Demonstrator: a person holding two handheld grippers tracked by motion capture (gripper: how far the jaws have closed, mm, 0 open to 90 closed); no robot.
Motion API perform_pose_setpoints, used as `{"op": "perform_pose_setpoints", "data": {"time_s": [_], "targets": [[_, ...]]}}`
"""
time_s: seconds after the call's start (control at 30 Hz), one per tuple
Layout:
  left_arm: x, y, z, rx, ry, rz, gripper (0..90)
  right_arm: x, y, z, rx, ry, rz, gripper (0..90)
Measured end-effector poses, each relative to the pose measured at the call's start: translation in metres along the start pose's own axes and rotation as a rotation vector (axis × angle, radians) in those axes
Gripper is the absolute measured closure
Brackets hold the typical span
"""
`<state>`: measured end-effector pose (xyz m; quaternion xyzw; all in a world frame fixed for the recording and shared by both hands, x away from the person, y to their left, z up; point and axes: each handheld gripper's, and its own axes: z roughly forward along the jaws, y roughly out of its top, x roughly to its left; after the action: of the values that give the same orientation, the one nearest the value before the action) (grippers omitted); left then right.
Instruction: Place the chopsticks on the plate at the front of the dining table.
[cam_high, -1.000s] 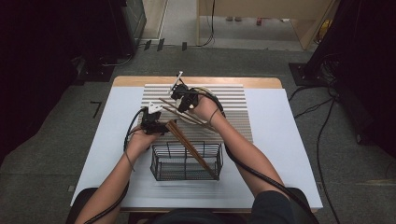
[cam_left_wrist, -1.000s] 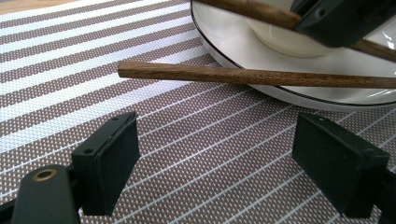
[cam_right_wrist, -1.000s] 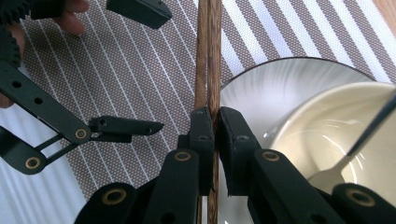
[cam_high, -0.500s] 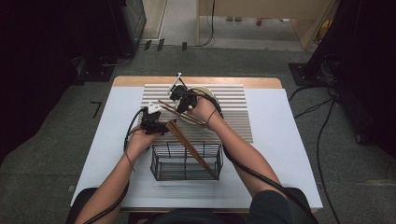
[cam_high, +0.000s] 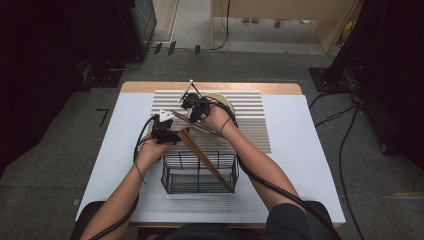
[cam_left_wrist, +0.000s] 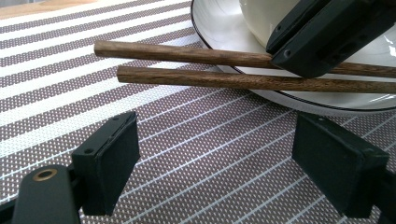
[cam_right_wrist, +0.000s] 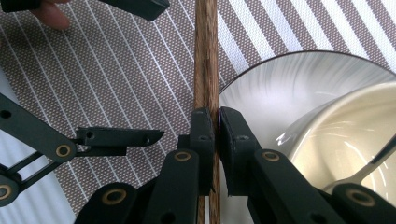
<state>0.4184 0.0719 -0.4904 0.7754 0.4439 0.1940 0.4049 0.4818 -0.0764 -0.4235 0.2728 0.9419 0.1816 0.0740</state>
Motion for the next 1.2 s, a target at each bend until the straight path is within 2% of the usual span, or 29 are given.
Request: {"op": "perform_pose_setpoints", "data": {"time_s": [0.17, 0.3, 1.2], "targets": [[-0.0017, 0.0005, 0.0006, -0.003, -0.001, 0.0, 15.6, 0.0001, -0.0003, 0.0002, 0.004, -0.001, 0.012, 85.2], [-0.004, 0.0, 0.0009, 0.0, 0.0, 0.022, 15.6, 0.0008, 0.0002, 0.0004, 0.003, -0.002, 0.009, 85.2], [-0.0051, 0.002, 0.0061, -0.032, 0.007, 0.007, 15.6, -0.0015, 0.0009, 0.0035, 0.028, -0.001, 0.012, 85.0]]}}
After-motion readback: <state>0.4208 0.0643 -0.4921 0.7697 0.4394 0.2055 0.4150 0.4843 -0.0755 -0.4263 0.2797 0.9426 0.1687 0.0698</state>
